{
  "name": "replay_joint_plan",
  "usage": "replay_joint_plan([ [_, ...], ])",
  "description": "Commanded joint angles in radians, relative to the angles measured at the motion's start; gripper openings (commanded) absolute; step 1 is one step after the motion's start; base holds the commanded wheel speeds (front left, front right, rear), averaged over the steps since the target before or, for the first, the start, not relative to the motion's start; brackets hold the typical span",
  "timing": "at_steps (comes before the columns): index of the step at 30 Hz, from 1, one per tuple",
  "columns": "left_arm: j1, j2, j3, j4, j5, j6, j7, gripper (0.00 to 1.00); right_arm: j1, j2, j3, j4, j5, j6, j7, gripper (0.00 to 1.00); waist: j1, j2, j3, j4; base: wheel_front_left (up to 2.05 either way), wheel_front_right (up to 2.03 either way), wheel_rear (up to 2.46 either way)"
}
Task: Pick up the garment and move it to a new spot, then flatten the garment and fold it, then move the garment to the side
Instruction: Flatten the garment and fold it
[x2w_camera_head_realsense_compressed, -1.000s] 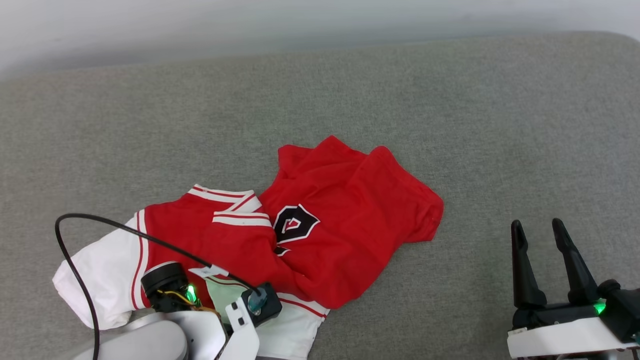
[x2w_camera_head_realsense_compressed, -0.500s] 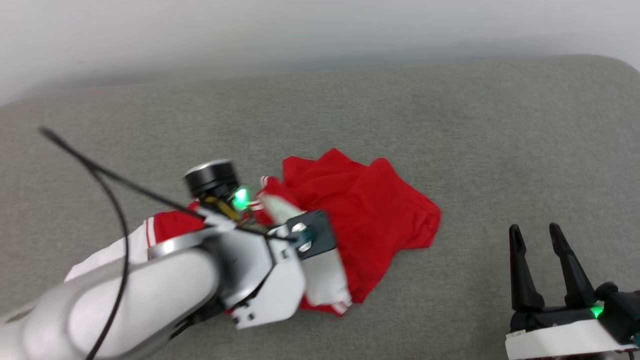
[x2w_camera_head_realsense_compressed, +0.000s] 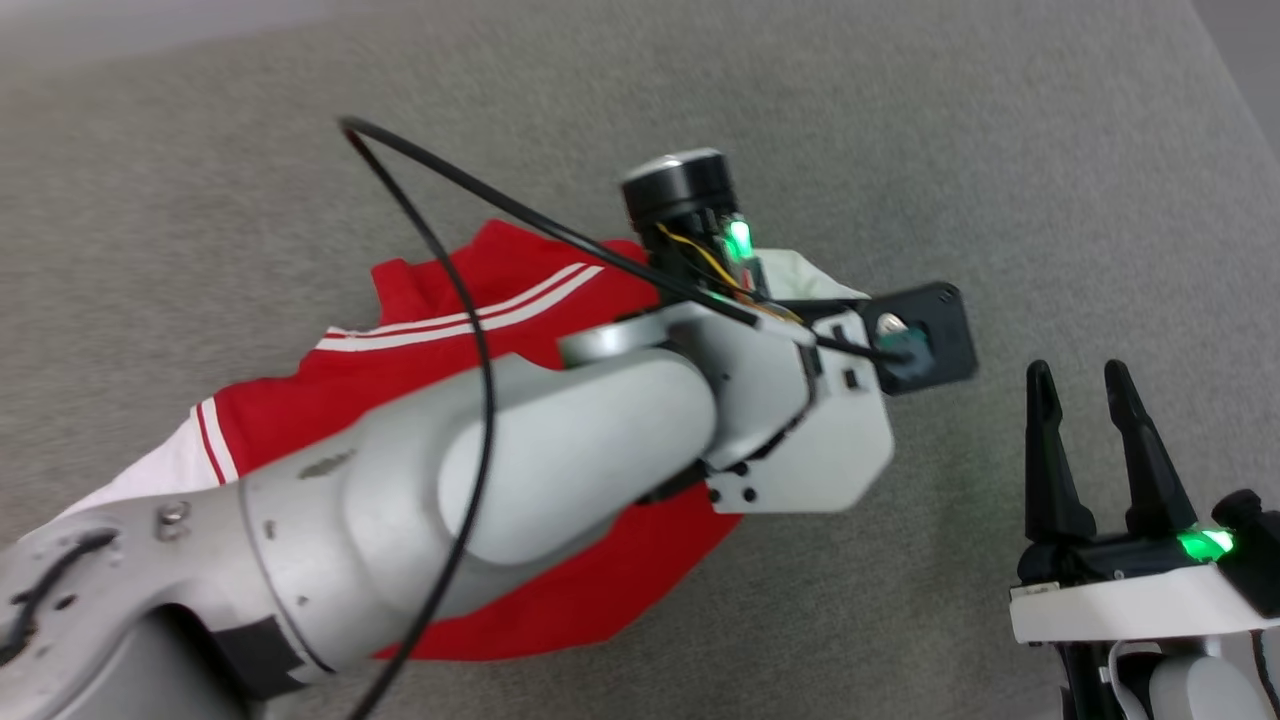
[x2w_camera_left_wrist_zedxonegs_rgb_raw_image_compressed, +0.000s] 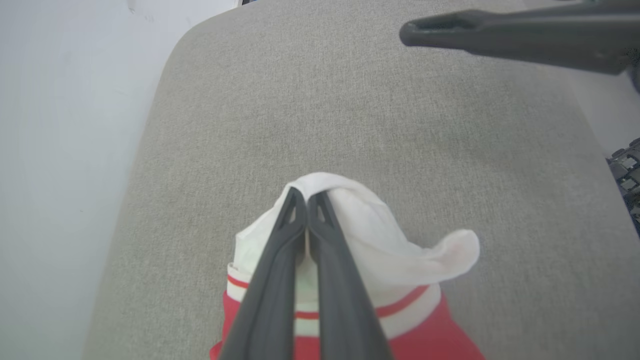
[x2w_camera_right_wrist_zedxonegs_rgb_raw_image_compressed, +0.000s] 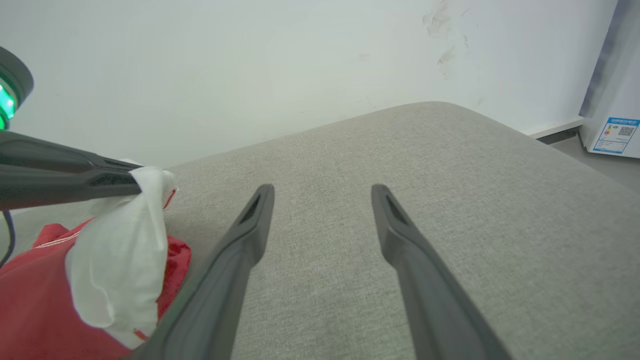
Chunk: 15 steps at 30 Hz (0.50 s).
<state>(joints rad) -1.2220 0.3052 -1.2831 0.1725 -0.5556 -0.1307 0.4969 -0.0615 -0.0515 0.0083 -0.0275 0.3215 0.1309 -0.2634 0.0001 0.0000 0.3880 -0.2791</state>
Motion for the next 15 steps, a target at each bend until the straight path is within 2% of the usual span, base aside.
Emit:
replay_joint_plan([
  [1,0.018,-0.019,0.003,0.007,0.023,0.003,0.007,0.0,-0.027,0.003,0.007,-0.001,0.009,0.0,-0.002,1.0,-0.0001,0.0,0.092,-0.07,0.0,0.0,0.0],
  [6,0.062,-0.068,0.004,0.04,0.061,0.003,0.028,0.0,-0.06,0.002,0.021,-0.006,0.031,0.0,-0.002,1.0,-0.0001,0.0,0.154,-0.092,0.0,0.0,0.0],
  [12,0.144,-0.06,-0.001,0.098,0.096,0.001,0.081,0.0,-0.084,0.002,0.024,-0.003,0.042,0.0,-0.002,1.0,-0.0001,0.0,0.179,-0.102,0.0,0.0,0.0],
  [14,0.155,-0.061,-0.003,0.11,0.104,0.001,0.057,0.0,-0.08,0.002,0.022,-0.001,0.037,0.0,-0.002,1.0,-0.0001,0.0,0.171,-0.094,0.0,0.0,0.0],
  [15,0.151,-0.067,-0.002,0.111,0.11,0.001,0.041,0.31,-0.076,0.002,0.019,0.001,0.032,0.0,-0.002,1.0,-0.0001,0.0,0.163,-0.087,0.0,0.0,0.0],
])
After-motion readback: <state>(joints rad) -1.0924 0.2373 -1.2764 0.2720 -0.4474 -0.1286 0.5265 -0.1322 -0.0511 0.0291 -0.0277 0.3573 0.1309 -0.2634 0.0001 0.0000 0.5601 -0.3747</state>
